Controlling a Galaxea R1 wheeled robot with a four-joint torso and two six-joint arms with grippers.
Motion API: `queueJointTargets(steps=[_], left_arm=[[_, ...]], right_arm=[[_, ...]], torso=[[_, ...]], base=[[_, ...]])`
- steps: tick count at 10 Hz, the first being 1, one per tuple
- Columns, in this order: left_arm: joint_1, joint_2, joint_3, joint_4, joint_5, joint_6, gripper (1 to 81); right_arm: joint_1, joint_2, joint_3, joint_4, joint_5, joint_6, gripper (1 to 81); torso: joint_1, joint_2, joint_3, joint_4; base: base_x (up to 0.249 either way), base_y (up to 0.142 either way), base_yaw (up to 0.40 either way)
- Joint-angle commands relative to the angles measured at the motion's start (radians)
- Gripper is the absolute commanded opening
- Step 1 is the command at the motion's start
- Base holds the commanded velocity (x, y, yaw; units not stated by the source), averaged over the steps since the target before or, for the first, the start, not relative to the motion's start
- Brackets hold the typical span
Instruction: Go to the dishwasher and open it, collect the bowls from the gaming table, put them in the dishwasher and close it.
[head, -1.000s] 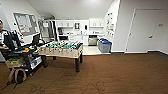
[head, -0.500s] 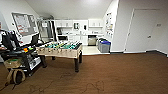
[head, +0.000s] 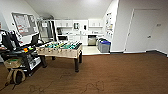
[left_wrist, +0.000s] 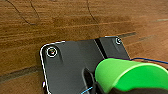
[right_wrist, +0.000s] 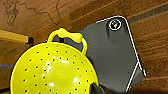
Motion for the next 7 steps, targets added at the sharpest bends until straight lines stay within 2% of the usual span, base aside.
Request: queueJointTargets(steps=[1,7], left_arm=[[-0.044,-0.033,0.012,0.025,0.016,0.004,1.0],[-0.042,-0.022,0.006,0.027,0.015,0.006,1.0]], right_arm=[[0.045,-0.015,0.002,-0.014,-0.027,-0.004,1.0],[0.041,-0.011,0.002,-0.014,-0.024,-0.004,1.0]], torso=[[0.001,0.0,0.0,0.0],[0.001,0.0,0.0,0.0]], base=[[0.0,0.0,0.0],[0.0,0.0,0.0]])
